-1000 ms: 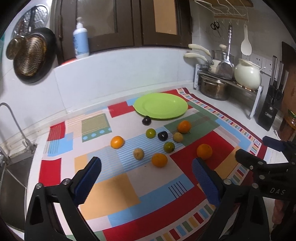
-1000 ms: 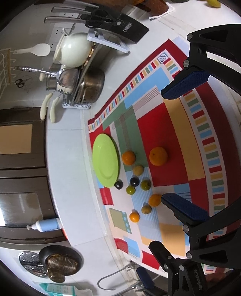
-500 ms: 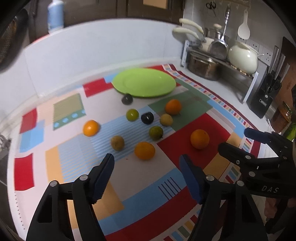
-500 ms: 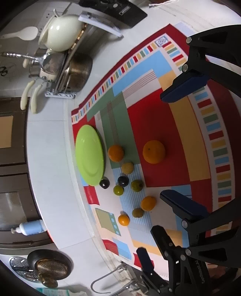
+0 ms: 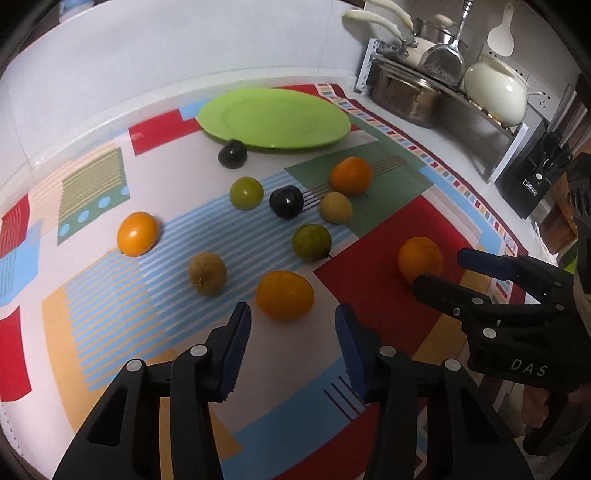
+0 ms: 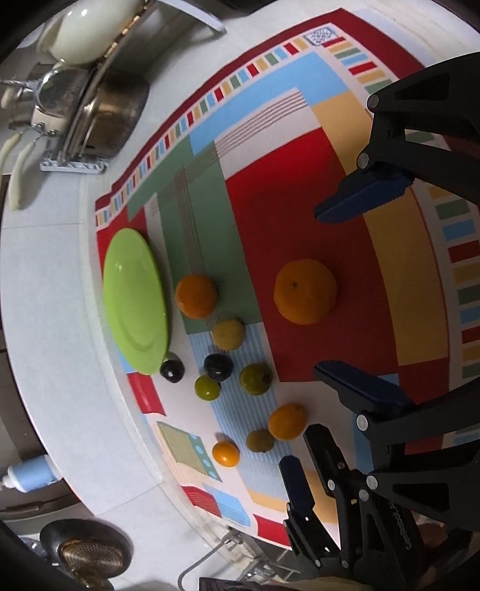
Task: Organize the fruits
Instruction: 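Grasp an orange with the left tool while the right tool grasps another orange, then carry both held oranges over the light-green plate with both tools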
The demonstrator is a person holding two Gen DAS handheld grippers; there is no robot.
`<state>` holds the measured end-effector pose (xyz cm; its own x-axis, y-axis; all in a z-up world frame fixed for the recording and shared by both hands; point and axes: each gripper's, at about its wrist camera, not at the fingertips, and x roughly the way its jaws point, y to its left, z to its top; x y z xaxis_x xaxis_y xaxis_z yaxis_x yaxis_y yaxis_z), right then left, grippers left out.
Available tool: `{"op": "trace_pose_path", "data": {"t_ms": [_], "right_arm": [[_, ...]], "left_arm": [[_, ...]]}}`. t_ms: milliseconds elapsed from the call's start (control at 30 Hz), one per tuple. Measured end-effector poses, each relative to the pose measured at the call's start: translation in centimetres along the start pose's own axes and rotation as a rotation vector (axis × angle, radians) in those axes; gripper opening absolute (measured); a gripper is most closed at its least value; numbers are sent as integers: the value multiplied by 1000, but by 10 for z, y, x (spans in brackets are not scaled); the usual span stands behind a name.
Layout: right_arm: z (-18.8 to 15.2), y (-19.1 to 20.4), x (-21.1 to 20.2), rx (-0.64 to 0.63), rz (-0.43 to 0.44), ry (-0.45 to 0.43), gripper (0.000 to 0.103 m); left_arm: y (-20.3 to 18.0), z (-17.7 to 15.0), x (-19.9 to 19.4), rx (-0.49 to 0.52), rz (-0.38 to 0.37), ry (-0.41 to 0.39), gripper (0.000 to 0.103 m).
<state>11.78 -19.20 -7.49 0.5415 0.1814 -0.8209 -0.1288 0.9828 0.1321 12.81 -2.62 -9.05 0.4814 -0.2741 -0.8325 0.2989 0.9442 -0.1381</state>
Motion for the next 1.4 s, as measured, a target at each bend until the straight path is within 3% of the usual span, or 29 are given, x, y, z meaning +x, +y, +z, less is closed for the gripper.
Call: {"op": "trace_pose_path", "data": {"t_ms": [400, 700, 1400], "right_arm": [[10, -4, 22, -11, 19, 42, 63], [12, -4, 29, -24, 38, 48, 43], [21, 5, -18, -82, 84, -81, 43]], "left_arm": [[2, 10, 17, 8, -7, 21, 36], [1, 9, 18, 3, -16, 15, 34], [-18, 23, -34, 110, 35, -151, 34]]}}
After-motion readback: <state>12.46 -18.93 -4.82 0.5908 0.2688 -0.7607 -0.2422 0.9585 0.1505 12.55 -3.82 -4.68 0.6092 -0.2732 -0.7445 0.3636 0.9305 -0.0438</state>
